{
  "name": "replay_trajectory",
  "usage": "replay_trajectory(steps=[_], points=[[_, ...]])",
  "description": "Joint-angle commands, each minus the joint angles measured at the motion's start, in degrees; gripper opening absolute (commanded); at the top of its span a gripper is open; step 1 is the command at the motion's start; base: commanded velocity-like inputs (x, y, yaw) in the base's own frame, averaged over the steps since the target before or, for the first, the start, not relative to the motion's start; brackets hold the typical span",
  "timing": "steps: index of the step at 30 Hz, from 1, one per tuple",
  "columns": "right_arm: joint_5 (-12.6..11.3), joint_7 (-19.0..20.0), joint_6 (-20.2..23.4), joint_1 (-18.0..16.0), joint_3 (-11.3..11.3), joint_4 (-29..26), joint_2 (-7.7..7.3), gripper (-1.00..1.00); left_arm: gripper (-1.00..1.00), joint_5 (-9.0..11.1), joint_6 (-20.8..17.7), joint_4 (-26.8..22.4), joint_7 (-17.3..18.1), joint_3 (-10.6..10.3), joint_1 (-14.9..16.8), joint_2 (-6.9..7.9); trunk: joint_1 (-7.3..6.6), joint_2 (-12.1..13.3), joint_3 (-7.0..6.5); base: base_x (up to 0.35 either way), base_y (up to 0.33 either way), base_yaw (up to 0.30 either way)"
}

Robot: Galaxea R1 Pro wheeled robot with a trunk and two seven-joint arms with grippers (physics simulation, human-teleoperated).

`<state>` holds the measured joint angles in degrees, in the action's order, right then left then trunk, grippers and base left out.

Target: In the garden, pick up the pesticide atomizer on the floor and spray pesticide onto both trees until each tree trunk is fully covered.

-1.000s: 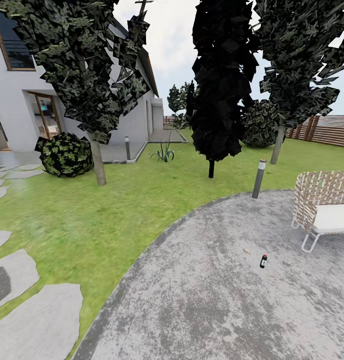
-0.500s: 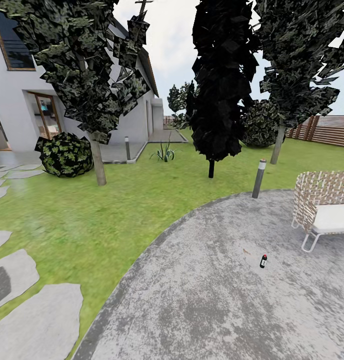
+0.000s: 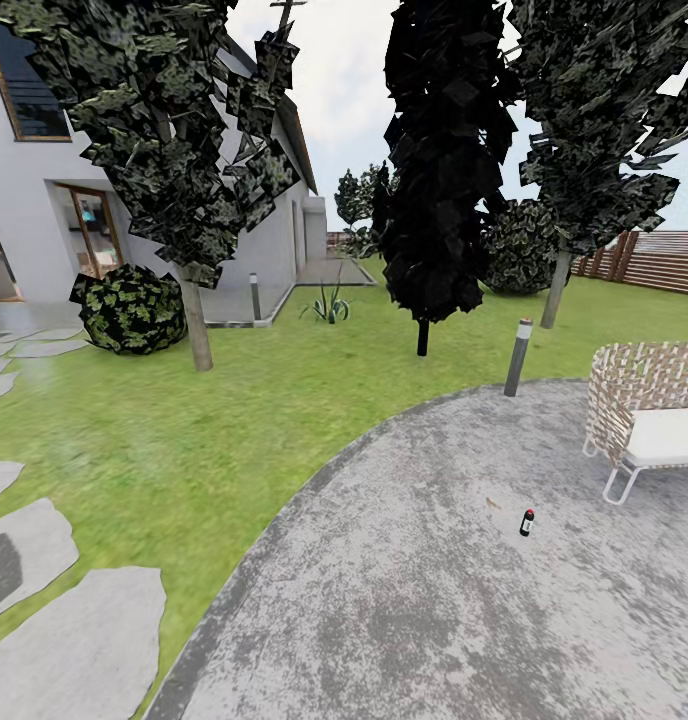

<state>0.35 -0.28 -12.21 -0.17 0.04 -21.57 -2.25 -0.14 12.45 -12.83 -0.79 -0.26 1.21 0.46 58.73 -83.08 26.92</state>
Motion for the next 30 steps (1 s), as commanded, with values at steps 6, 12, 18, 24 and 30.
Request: replay_trajectory(steps=[6, 12, 18, 24, 30], points=[[-0.1, 0.0, -3.2, -0.3, -0.3, -6.8, -0.42, 1.0, 1.0, 0.2, 0.5, -5.8, 0.1, 0.0, 0.8, -0.19, 0.0, 0.0, 0.0, 0.0, 0.0, 0.0], [-0.4, 0.1, -10.8, -2.6, -0.4, -7.8, -0.39, 1.0, 1.0, -0.3, 7.3, -9.8, 1.1, -0.4, 1.8, -0.65, 0.0, 0.0, 0.0, 0.0, 0.0, 0.0], [-0.4, 0.0, -11.4, -4.1, -0.4, -8.0, -0.39, 1.0, 1.0, -0.1, 9.2, -9.8, 5.7, -0.3, 3.8, -0.32, 0.0, 0.0, 0.0, 0.0, 0.0, 0.0], [-0.7, 0.0, -11.5, -4.2, -0.3, -7.9, 0.06, 1.0, 1.0, 1.1, 9.7, -9.4, 7.5, 2.7, 4.1, 1.23, 0.0, 0.0, 0.0, 0.0, 0.0, 0.0], [-0.7, 0.1, -11.5, -4.2, -0.2, -7.8, 0.22, 1.0, 1.0, 1.5, 9.7, -9.3, 7.7, 4.3, 4.1, 1.64, 0.0, 0.0, 0.0, 0.0, 0.0, -0.098]])
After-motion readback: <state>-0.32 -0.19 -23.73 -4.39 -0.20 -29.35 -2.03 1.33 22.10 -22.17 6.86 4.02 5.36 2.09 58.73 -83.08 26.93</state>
